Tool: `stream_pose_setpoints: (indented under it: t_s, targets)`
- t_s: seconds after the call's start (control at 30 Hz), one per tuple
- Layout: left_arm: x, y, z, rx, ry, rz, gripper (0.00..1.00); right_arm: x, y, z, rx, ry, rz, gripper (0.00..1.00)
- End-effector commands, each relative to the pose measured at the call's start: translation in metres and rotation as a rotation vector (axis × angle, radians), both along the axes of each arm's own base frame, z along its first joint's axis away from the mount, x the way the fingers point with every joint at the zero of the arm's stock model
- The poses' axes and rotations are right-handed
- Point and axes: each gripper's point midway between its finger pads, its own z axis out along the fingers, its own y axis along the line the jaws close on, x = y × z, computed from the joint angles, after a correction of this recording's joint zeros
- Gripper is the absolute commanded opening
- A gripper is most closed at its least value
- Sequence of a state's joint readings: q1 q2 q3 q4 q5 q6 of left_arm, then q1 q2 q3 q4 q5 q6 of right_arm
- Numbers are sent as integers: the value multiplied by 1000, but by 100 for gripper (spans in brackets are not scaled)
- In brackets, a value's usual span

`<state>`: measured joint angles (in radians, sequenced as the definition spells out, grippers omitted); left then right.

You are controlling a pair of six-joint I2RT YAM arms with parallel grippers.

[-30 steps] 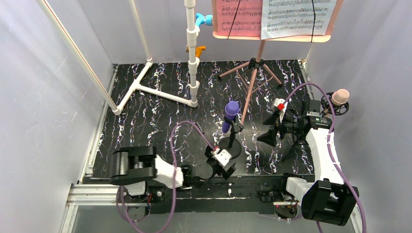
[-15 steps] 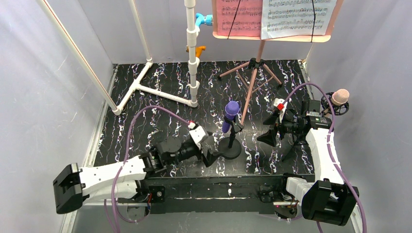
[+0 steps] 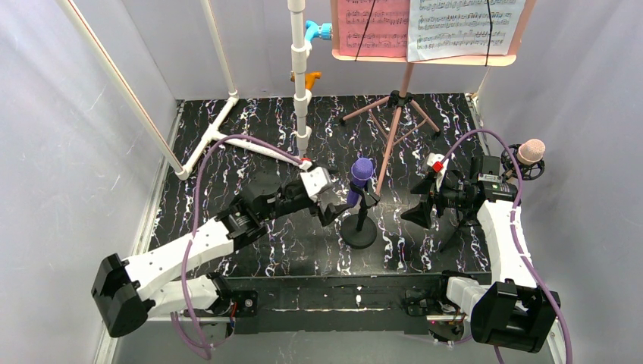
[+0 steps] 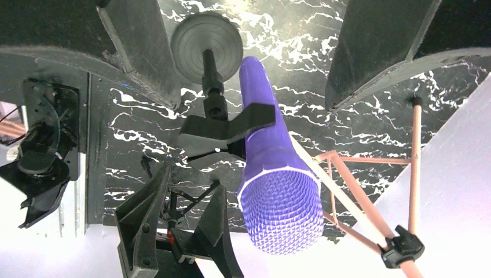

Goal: Pack up the instrument practice props
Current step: Remove the microphone from the microphone stand.

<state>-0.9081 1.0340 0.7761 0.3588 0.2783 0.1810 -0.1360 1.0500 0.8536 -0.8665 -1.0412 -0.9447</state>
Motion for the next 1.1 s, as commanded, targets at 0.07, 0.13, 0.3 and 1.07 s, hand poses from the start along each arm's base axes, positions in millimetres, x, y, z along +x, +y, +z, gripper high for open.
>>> stream_pose_setpoints:
  t_s: [0.07, 0.13, 0.3, 1.07]
  targets:
    - [16, -16, 19, 19, -134, -49, 93, -1, 2, 0, 6, -4, 5, 100]
    - [21, -19, 21, 7, -129, -55, 92, -1, 2, 0, 6, -6, 6, 100]
    - [21, -34, 26, -45, -90, -111, 91, -1, 2, 0, 6, -7, 6, 100]
    - [41, -57, 25, -150, 11, -78, 47, -1, 3, 0, 3, -6, 13, 100]
